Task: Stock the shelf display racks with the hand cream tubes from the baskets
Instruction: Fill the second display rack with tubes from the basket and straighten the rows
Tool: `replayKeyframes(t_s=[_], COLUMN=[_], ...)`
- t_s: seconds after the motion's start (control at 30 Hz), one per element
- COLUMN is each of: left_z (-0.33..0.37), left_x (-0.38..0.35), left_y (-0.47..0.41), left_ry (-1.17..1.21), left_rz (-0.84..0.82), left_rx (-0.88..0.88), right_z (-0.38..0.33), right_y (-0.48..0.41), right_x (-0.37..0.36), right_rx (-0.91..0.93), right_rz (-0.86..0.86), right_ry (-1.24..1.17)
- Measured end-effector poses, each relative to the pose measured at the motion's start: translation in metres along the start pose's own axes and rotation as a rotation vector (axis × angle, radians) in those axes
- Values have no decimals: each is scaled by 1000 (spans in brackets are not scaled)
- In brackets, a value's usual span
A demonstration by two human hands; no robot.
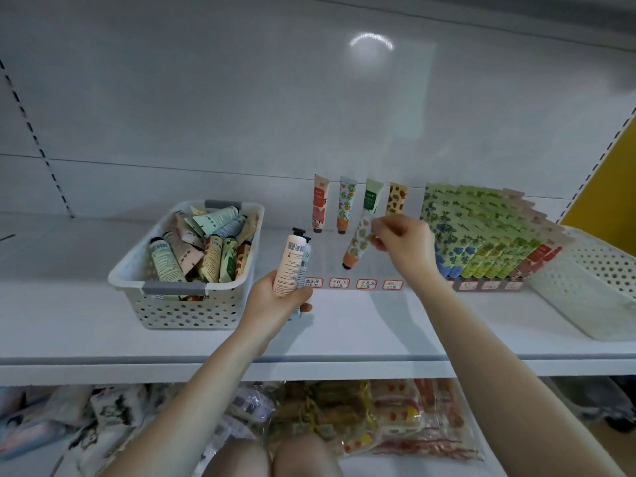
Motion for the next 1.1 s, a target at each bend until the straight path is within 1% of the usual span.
replayKeyframes(t_s=[0.1, 0.27, 0.37, 0.53, 0.67, 0.83, 1.0, 1.1], left_z=[-4, -11, -15, -21, -25, -26, -26, -25], left_x=[-1, 0, 1, 3, 3, 2, 4, 4], left_y=[-5, -14, -19, -27, -30, -31, -31, -30], left_ry=[72, 129, 142, 162, 171, 159, 173, 191], left_rz=[32, 82, 81, 79, 72, 67, 72, 65], left_rx=[11, -12, -6, 1, 22, 31, 34, 28], right_z=[-7, -12, -11, -5, -7, -7, -10, -14], right_y=[-25, -73, -88, -104, -110, -118, -121, -122], right_x=[-10, -39, -55, -73, -76, -80, -84, -87], right_rx=[122, 116, 139, 100, 85, 51, 24, 44], right_rz=[76, 94, 55, 14, -9, -31, -86, -104], right_ry=[123, 221, 280, 372, 439, 437, 542, 584])
Point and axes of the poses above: each hand's wrist, its own y-axis away from the middle knuckle, its own x-axis out of the back of the hand, z = x × y, the point moved 1 cm from there along -y, towards the middle knuckle, and after that the axes turned 2 degrees about z, right-handed, at the moved point
